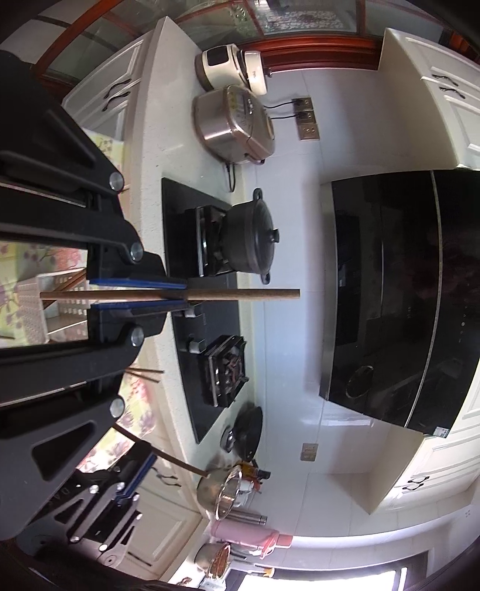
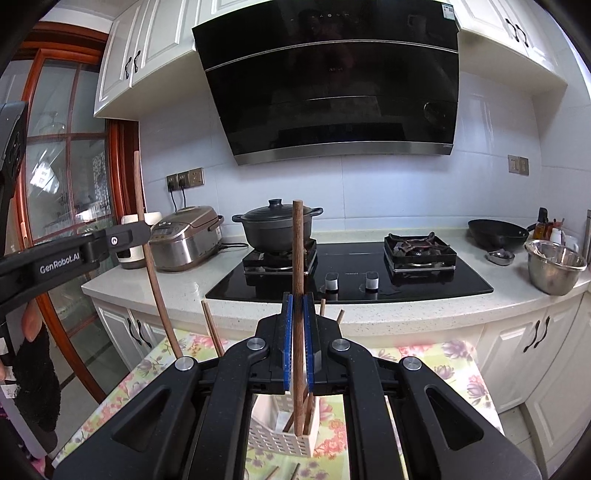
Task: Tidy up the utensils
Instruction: 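Lower the left tool's chopstick into the basket and open it while the right tool releases its own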
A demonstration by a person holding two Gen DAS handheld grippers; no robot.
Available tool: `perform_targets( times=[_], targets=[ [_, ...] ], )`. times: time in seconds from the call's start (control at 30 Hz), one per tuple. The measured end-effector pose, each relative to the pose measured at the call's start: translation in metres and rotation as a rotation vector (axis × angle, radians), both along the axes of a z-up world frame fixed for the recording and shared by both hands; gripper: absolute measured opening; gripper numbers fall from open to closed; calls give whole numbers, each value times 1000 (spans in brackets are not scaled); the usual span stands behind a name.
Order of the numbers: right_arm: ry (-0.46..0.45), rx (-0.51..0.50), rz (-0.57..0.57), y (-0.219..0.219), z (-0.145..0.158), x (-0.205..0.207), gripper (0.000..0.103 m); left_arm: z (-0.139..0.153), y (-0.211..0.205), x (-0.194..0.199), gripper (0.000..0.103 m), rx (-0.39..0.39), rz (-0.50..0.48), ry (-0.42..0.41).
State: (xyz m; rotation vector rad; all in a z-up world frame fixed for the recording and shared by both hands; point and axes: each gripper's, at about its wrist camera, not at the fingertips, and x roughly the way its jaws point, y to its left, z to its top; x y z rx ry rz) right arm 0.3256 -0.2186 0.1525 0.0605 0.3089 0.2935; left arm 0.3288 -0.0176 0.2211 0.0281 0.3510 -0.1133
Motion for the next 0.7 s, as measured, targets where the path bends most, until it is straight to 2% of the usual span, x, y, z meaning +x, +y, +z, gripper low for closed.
perform_targets(
  times=[0.17, 0.33, 0.57, 0.7],
  targets=[
    [18, 10, 11, 6, -7, 14, 6, -13, 2, 17, 6, -22, 14, 6],
    [60, -8, 26, 14, -23, 26, 6, -49, 10, 43, 6, -58, 9, 96],
    [201, -9, 35, 21, -56, 57, 6, -106, 19, 68, 6, -58, 10, 236],
    [241, -12, 23, 21, -73, 69, 9, -132, 28, 76, 6, -66, 29, 282]
  ],
)
